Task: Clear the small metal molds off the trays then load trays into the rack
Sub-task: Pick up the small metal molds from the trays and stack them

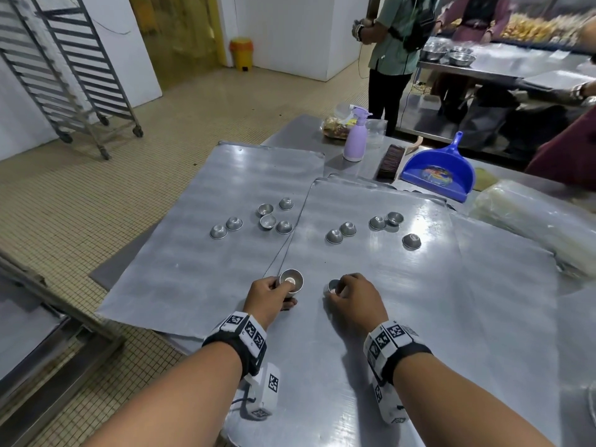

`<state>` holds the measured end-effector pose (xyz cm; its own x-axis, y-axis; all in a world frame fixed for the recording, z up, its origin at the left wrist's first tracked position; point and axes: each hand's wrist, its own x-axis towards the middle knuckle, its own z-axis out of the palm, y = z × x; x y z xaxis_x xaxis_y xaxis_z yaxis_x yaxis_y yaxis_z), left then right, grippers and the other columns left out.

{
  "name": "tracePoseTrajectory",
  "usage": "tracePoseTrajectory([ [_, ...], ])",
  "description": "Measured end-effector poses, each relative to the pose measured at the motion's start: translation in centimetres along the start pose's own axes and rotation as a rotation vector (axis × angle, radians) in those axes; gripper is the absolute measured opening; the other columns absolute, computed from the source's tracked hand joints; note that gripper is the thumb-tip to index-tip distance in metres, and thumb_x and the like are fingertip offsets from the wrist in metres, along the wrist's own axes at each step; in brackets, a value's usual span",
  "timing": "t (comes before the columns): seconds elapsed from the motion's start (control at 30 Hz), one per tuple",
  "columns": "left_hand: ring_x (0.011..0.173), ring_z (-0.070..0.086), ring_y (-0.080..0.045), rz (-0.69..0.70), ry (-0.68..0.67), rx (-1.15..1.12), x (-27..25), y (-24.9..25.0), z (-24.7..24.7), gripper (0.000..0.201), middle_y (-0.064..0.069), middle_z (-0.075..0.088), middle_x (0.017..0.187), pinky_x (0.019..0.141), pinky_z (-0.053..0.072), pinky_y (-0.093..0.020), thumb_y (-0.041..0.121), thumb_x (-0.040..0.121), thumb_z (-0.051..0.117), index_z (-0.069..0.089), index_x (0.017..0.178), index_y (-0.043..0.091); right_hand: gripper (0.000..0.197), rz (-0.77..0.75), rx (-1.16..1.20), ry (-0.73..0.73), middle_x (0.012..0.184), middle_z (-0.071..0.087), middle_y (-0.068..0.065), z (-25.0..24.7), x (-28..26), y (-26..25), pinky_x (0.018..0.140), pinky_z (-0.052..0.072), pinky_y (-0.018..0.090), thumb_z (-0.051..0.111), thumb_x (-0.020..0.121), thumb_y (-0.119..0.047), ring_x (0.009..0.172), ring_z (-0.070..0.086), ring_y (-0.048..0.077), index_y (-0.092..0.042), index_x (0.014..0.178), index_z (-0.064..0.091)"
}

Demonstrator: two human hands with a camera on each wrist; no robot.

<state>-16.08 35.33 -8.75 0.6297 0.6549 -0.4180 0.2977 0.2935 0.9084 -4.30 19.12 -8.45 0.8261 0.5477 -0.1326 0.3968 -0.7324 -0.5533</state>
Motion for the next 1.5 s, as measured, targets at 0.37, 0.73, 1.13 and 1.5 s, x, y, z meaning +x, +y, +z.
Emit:
tracePoseTrajectory([
  [0.37, 0.064, 0.068, -0.028, 0.009, 0.008, -0.013, -0.3, 0.4, 0.1, 0.012, -0.015, 0.067, 0.075, 0.072, 0.059, -0.038, 0.007, 0.09, 0.068, 0.069, 0.088, -0.005, 0.046, -0.039, 0.104, -0.043, 0.111, 0.064, 0.003, -1.2, -0.7, -0.1, 0.088, 0.049, 0.032, 0.076, 0.08, -0.039, 0.102, 0.062, 0.022, -0.021, 0.12, 0.064],
  [0.73, 0.078, 0.066, -0.029, -0.063, -0.028, -0.291, -1.9, 1.5, 0.1, 0.025, -0.021, 0.068, 0.083, 0.074, 0.062, -0.04, 0.015, 0.09, 0.064, 0.072, 0.094, -0.009, 0.061, -0.296, 0.297, -0.009, 0.114, 0.07, -0.008, -0.6, -1.5, -5.3, 0.086, 0.051, 0.025, 0.078, 0.078, -0.047, 0.102, 0.064, 0.01, -0.027, 0.132, 0.058],
  [1.13, 0.071, 0.069, -0.025, -0.016, -0.006, -0.255, -5.0, 1.3, -0.5, 0.03, -0.018, 0.071, 0.078, 0.069, 0.057, -0.035, 0.023, 0.088, 0.071, 0.075, 0.095, -0.006, 0.069, -0.344, 0.315, -0.071, 0.117, 0.07, -0.009, 0.4, -3.4, -6.3, 0.093, 0.049, 0.03, 0.078, 0.076, -0.053, 0.107, 0.062, 0.014, -0.033, 0.138, 0.056],
  [1.5, 0.046, 0.054, -0.023, -0.097, 0.226, 0.036, -4.5, 0.1, -8.7, 0.016, -0.018, 0.065, 0.062, 0.046, 0.04, -0.023, 0.015, 0.083, 0.067, 0.069, 0.08, 0.0, 0.049, -0.299, 0.314, -0.18, 0.125, 0.067, -0.01, 1.6, -4.3, -5.8, 0.093, 0.052, 0.031, 0.069, 0.087, -0.051, 0.104, 0.065, 0.007, -0.028, 0.129, 0.062],
])
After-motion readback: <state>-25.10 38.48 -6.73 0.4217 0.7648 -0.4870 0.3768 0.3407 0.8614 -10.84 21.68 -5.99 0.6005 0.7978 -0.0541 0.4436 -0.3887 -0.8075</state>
